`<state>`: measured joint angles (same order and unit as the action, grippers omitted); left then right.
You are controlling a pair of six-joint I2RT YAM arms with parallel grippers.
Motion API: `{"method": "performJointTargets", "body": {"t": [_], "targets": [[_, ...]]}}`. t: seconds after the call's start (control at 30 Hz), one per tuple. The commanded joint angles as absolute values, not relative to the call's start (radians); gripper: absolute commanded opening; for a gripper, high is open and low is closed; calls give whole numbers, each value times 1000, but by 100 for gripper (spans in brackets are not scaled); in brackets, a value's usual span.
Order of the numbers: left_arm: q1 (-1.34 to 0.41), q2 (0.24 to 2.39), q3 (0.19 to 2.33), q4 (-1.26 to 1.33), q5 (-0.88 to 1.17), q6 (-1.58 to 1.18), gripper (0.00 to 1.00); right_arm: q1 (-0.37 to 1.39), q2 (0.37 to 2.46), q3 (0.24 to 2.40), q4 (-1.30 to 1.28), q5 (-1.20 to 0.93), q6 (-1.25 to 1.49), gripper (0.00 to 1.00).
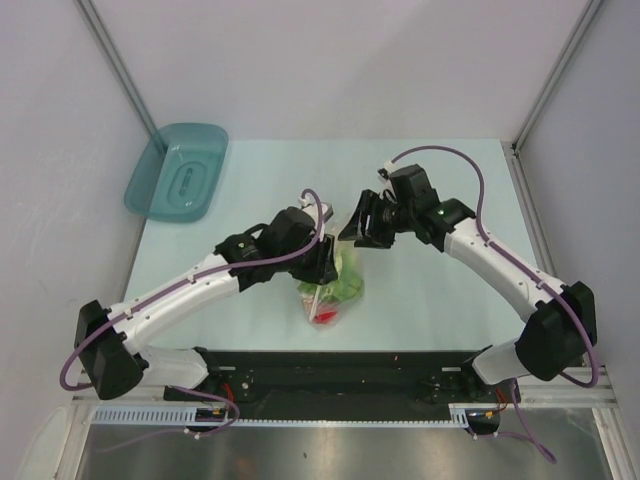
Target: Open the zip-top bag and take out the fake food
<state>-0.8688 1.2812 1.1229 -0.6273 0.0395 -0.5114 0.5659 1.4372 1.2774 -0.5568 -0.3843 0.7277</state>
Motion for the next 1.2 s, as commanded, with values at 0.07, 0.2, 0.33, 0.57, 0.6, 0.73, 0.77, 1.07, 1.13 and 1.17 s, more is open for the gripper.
{"method": "performJointTargets", "body": {"t": [0.07,0.2,0.33,0.57,0.6,0.73,0.77,1.07,1.13,1.17], "targets": [[-844,1232,1109,-578,113,-531,60,569,1419,1204,-391,-483,792,58],[-815,1198,1086,-581,118,-538,61,566,1420,1181,-374,-492,793,57],[-770,1164,1069,-607,103,-552,60,563,1430,1175,-380,-495,787,47],[-703,1144,1026,-566,158,-594,62,557,1445,1170,-397,-486,770,40],[-698,1150,1028,-563,163,-597,63,557,1447,1172,-400,-485,766,39],[-690,1193,1052,-532,189,-604,59,555,1456,1173,-399,-485,756,38],[-689,1206,1063,-525,204,-598,53,555,1459,1175,-400,-486,755,38],[-689,1253,1036,-496,287,-615,8,558,1422,1219,-402,-469,810,38],[-687,1253,1037,-488,298,-618,7,560,1424,1227,-397,-471,821,37],[-689,1255,1038,-485,307,-621,6,561,1431,1232,-396,-466,821,38]]}}
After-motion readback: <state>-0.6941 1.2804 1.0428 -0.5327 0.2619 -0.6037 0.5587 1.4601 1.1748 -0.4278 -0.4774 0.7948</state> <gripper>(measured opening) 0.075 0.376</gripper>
